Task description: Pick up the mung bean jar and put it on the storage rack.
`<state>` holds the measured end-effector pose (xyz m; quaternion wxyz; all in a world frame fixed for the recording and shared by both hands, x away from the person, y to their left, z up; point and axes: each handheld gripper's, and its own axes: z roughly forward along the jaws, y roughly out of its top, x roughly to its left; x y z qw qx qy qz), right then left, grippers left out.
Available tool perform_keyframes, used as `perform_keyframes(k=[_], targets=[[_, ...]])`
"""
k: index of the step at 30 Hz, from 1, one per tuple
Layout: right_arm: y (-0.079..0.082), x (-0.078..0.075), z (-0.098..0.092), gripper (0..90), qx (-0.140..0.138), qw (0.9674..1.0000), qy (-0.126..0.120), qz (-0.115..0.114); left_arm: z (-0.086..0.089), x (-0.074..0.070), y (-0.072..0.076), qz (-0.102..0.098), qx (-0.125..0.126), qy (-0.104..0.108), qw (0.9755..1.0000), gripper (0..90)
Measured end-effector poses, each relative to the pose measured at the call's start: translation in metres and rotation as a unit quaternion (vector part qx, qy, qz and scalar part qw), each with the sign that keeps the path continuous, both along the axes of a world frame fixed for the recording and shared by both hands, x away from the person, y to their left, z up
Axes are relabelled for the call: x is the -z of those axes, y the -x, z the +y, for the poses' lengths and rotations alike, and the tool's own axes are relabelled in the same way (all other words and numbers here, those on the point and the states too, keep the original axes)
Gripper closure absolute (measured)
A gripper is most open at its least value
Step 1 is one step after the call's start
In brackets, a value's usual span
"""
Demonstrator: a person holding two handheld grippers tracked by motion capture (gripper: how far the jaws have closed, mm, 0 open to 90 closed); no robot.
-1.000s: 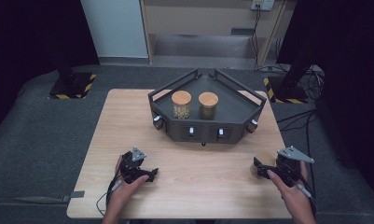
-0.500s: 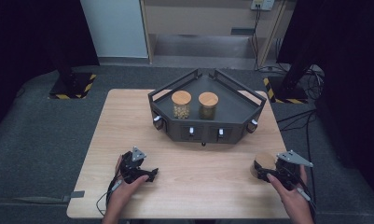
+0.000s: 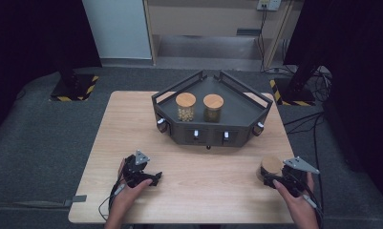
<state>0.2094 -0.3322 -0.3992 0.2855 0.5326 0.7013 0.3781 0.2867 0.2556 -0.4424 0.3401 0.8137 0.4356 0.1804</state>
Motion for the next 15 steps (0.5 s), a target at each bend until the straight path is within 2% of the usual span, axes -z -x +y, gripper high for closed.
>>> perform_keyframes(k=[15], targets=[[0.000,0.013,0.000,2.4,0.004,0.9999,-0.005,0.014,0.000,0.000,0.000,0.000,0.000,0.000,1.0000,0.0]])
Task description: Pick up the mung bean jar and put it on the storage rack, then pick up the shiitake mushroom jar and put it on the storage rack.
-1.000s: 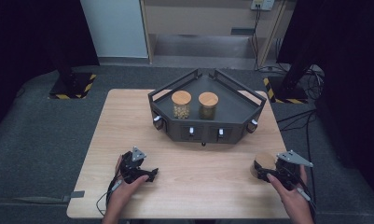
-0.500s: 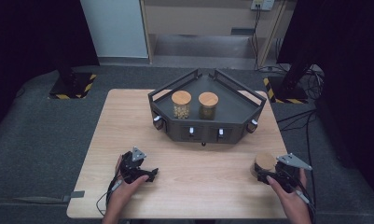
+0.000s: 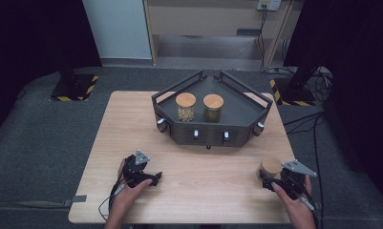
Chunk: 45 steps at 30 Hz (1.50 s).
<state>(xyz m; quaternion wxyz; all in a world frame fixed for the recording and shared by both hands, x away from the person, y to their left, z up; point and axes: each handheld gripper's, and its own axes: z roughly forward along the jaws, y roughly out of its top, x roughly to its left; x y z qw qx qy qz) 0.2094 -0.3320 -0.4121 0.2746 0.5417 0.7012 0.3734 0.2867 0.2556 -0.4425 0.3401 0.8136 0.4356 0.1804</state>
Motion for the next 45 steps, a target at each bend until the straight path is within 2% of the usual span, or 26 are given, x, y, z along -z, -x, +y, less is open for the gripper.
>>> perform_keyframes(k=[10,21,32,45], targets=[[-0.001,0.004,0.002,2.6,0.000,1.0000,0.001,0.002,0.000,0.000,0.000,0.000,0.000,0.000,1.0000,0.0],[-0.010,0.009,0.006,4.3,-0.004,0.9999,0.005,0.010,0.000,0.000,0.000,0.000,0.000,0.000,1.0000,0.0],[-0.019,0.009,0.009,9.0,-0.006,0.9999,0.012,0.008,0.000,0.000,0.000,0.000,0.000,0.000,1.0000,0.0],[-0.020,0.010,0.009,15.1,-0.002,0.9999,0.016,0.004,0.000,0.000,0.000,0.000,0.000,0.000,1.0000,0.0]])
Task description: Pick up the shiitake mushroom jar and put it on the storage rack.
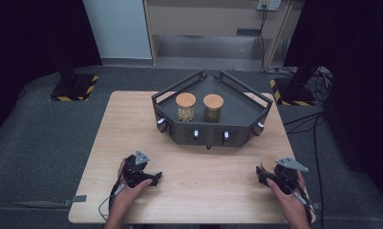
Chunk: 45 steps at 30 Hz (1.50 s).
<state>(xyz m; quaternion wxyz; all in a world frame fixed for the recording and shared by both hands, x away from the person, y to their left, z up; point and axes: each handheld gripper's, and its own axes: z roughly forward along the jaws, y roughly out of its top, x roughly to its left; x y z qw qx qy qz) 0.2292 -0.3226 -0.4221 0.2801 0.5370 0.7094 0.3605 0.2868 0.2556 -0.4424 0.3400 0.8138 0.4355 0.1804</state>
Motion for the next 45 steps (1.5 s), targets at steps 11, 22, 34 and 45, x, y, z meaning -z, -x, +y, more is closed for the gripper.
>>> perform_keyframes(k=[11,22,34,45], targets=[[-0.001,0.001,-0.001,25.6,0.006,1.0000,-0.005,0.002,0.000,0.000,0.000,0.000,0.000,0.000,1.0000,0.0],[0.000,-0.009,-0.006,26.0,-0.002,1.0000,-0.006,0.000,0.000,0.000,0.000,0.000,0.000,0.000,1.0000,0.0],[0.002,-0.033,-0.003,25.9,-0.020,0.9998,0.004,-0.006,0.000,0.000,0.000,0.000,0.000,0.000,1.0000,0.0],[0.004,-0.052,0.000,25.9,-0.039,0.9991,0.013,-0.011,0.000,0.000,0.000,0.000,0.000,0.000,1.0000,0.0]])
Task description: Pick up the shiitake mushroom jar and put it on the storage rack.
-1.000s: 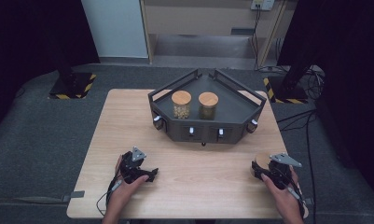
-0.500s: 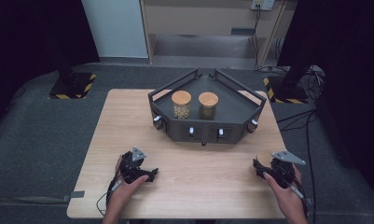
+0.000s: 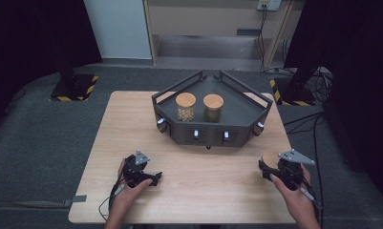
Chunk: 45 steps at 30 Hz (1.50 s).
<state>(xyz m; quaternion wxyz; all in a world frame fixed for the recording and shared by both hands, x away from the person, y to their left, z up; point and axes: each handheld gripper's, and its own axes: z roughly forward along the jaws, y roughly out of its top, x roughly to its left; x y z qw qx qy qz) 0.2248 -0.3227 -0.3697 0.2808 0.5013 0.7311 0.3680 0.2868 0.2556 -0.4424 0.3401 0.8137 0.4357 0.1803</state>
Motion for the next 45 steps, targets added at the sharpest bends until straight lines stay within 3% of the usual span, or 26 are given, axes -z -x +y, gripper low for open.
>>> perform_keyframes(k=[16,45], targets=[[0.001,-0.023,-0.001,25.9,-0.019,0.9997,0.013,-0.005,0.000,0.000,0.000,0.000,0.000,0.000,1.0000,0.0],[-0.004,-0.051,0.000,26.0,-0.018,0.9993,0.033,-0.005,0.000,0.000,0.000,0.000,0.000,0.000,1.0000,0.0]])
